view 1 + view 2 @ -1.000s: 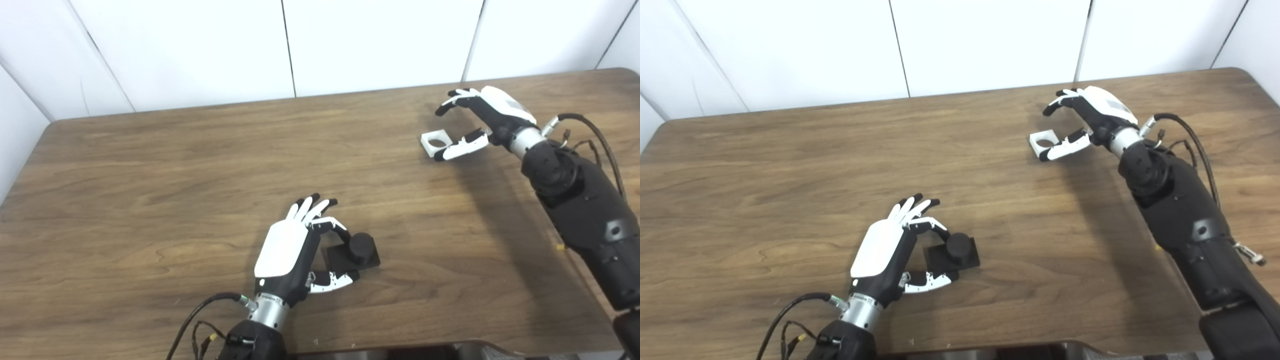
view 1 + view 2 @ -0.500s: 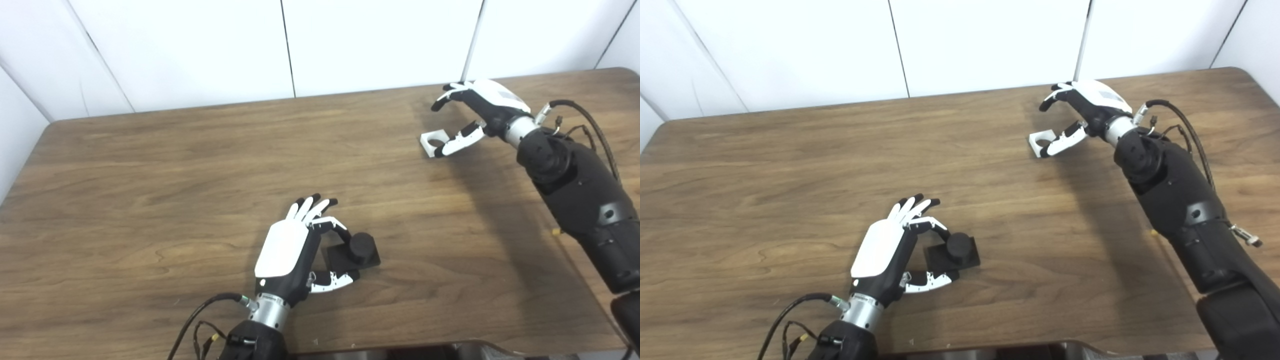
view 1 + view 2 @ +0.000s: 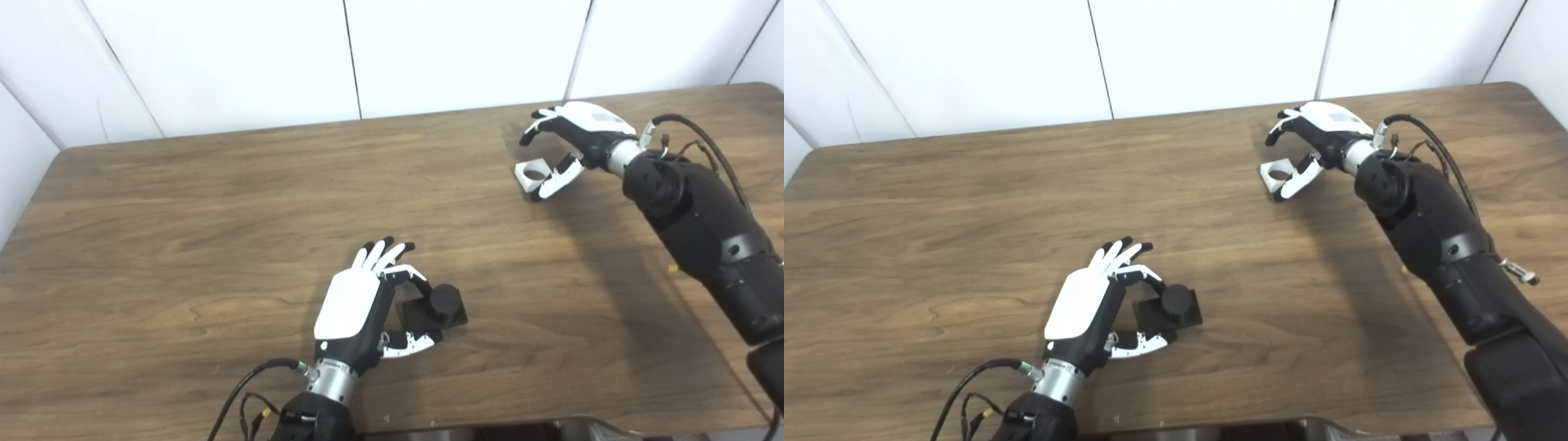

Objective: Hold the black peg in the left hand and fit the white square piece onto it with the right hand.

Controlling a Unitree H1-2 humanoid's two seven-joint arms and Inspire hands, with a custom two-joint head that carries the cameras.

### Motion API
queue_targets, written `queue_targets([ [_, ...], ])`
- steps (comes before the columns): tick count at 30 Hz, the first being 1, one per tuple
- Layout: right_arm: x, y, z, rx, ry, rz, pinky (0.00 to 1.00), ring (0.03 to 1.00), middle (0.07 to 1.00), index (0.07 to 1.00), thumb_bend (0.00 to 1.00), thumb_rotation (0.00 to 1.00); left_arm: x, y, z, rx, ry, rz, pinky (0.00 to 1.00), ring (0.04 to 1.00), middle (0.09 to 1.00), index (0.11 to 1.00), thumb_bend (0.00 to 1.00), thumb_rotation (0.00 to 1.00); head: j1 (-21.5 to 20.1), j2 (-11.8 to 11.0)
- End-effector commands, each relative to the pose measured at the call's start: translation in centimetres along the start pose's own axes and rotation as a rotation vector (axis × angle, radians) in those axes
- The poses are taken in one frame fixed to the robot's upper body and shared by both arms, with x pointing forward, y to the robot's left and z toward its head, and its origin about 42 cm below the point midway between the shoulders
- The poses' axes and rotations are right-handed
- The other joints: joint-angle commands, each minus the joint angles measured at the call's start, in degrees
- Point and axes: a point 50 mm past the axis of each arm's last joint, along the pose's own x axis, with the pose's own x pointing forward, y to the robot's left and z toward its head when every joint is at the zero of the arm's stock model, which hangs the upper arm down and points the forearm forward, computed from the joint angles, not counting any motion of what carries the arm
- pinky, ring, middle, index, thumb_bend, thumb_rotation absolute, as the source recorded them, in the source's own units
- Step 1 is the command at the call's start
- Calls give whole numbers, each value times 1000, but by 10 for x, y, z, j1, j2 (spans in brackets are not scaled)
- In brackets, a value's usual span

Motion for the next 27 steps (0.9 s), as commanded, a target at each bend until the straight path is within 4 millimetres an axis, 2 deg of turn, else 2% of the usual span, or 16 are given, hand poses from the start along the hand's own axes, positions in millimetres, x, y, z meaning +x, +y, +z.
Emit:
queue_targets([
  [1, 5, -40, 6, -62, -33, -71, 993, 1000, 954, 734, 847, 200, 0, -5, 2, 7, 9, -11, 1000, 981, 911, 495, 503, 71, -1, 0],
  [15, 21, -33, 4, -107, 0, -25, 970, 1000, 949, 725, 865, 221, 0, -4, 2, 0, 8, -1, 1000, 977, 908, 495, 504, 70, -1, 3],
  [27, 26, -24, 2, -152, 5, 19, 932, 992, 927, 665, 848, 228, 1, -4, 4, 0, 6, -6, 1000, 983, 911, 495, 502, 72, 0, 6],
])
